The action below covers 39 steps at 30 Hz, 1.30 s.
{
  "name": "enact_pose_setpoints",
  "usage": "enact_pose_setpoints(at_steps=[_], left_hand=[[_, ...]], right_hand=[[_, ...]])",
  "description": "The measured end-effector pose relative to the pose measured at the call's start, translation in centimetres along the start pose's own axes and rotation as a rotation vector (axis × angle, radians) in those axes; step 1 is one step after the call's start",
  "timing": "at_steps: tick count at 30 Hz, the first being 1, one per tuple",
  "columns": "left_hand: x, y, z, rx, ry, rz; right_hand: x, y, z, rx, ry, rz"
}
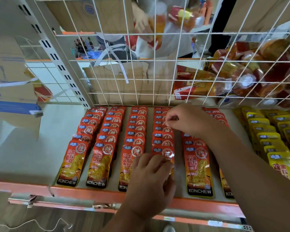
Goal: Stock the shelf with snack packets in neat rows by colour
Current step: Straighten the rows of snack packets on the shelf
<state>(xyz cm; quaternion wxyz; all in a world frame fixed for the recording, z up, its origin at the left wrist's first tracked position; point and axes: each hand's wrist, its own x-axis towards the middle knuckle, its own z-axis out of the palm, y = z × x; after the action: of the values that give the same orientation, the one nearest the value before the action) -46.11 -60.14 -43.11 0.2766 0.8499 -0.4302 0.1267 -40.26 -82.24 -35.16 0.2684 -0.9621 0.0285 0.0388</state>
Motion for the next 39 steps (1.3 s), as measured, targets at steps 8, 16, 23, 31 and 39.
enact_pose_setpoints(at_steps=[8,16,23,31,39], left_hand=[[0.3,0.1,-0.6,-0.039,0.026,0.1],[0.2,4.2,1.0,-0.12,0.004,0.156],[2.6,7.4,3.7,-0.071,0.012,0.109],[2.9,8.2,5.2,0.062,-0.016,-0.032],[3.0,8.1,5.3,0.074,-0.002,-0.043]], right_hand=[[-3.9,0.1,-2.8,-0.092,0.056,0.178],[-7.5,1.1,-4.6,-0.171,0.057,0.288],[-5.4,4.5,-6.2,-0.156,0.043,0.246],[-1.6,7.1,-6.0,-0.14,0.024,0.103],[1.7,6.5,-4.5,-0.24,-0.094,0.128]])
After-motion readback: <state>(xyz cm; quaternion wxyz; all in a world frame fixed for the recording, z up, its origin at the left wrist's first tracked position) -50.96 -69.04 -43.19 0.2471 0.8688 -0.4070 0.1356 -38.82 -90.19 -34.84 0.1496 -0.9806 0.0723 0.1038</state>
